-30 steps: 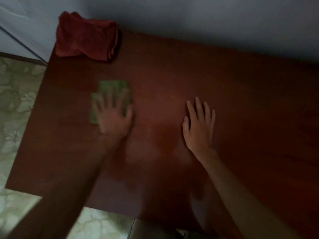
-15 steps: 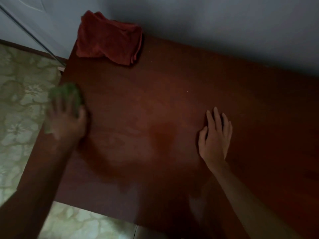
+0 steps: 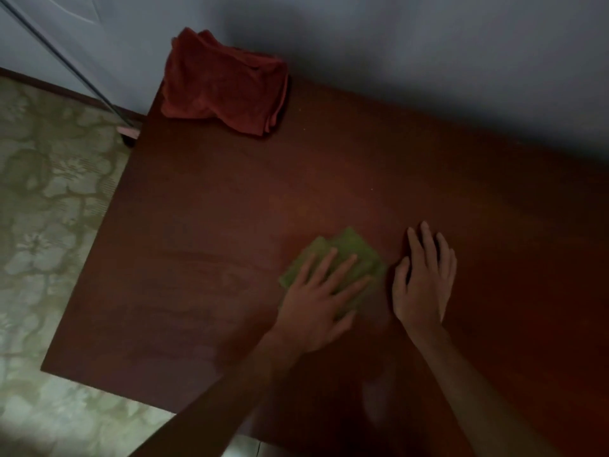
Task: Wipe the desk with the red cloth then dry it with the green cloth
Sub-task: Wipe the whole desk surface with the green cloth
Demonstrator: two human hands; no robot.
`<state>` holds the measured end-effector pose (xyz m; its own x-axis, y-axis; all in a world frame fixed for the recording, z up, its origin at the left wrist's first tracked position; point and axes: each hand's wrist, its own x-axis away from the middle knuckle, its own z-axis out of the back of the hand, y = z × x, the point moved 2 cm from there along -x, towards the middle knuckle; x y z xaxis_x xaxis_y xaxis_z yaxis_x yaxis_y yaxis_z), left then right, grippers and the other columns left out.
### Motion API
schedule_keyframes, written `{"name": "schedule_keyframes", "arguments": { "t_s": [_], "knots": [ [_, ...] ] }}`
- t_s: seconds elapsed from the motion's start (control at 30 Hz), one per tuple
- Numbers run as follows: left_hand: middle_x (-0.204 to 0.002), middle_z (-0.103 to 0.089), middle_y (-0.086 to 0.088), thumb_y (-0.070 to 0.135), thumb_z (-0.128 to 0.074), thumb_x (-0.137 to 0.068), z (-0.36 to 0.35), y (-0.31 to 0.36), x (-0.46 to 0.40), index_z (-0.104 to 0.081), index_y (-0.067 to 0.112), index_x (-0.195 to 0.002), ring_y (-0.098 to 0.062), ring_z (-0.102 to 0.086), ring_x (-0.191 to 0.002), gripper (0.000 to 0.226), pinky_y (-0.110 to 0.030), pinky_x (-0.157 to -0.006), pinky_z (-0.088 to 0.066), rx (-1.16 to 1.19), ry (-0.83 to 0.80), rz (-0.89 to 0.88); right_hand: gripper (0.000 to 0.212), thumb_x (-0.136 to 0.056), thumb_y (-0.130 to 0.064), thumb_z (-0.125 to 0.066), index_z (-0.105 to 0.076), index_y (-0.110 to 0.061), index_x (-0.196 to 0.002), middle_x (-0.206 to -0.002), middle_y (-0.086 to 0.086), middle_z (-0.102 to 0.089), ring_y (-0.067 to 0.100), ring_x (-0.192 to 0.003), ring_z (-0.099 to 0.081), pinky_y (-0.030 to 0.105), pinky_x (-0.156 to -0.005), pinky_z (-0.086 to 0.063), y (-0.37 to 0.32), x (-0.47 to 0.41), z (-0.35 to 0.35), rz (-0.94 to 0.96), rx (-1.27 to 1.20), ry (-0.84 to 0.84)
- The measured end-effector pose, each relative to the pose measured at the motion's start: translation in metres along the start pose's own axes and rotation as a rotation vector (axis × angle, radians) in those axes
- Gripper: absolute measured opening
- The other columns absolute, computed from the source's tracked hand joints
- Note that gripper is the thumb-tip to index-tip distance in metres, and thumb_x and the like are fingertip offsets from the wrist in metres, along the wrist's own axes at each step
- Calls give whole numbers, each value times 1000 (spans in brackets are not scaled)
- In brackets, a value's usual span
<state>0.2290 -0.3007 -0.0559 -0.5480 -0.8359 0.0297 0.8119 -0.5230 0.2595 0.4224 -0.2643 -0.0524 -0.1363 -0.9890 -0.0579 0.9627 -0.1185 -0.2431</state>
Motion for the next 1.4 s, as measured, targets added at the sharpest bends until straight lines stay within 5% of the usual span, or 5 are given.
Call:
{"name": "schedule_keyframes", "arguments": {
  "t_s": [0.33, 0.57, 0.8, 1.23, 1.4],
  "knots": [
    [-147, -41, -27, 47, -31, -95, 58, -253, 91, -38, 19, -149, -49, -40, -130, 62, -58, -110, -25, -86, 291, 1339, 52, -96, -32, -29, -39, -19, -146, -157, 6, -30, 30, -144, -24, 47, -118, -18, 38, -61, 6, -55, 41, -33],
    [-154, -35, -21, 43, -43, -91, 16, -99, -59, -40, 27, -150, -47, -32, -139, 61, -58, -116, -13, -98, 227, 806, 51, -98, -30, -30, -36, -20, -147, -158, 4, -27, 29, -145, -22, 47, -119, -15, 69, -92, 10, -167, 37, 25],
    [-154, -41, -8, 48, -42, -90, -6, 36, -186, -52, 28, -142, -38, -32, -143, 56, -54, -118, -17, 5, -21, -167, 56, -90, -25, -30, -41, -16, -144, -157, 5, -32, 29, -143, -25, 49, -117, -19, 72, -93, 12, -145, -1, 51],
    [-159, -29, -12, 50, -32, -94, 37, -141, -212, -31, 31, -153, -43, -22, -145, 61, -54, -115, -17, -166, 120, 768, 49, -96, -26, -35, -40, -19, -145, -158, 1, -29, 26, -145, -24, 46, -120, -13, 72, -95, 12, -173, 22, 27],
    [-159, -29, -15, 50, -34, -94, 11, -15, -271, -31, 30, -153, -45, -22, -145, 63, -58, -117, -4, -109, 77, 490, 50, -95, -20, -37, -40, -16, -145, -156, 2, -32, 26, -144, -25, 43, -121, -11, 71, -96, 10, -155, 0, 64]
  ]
}}
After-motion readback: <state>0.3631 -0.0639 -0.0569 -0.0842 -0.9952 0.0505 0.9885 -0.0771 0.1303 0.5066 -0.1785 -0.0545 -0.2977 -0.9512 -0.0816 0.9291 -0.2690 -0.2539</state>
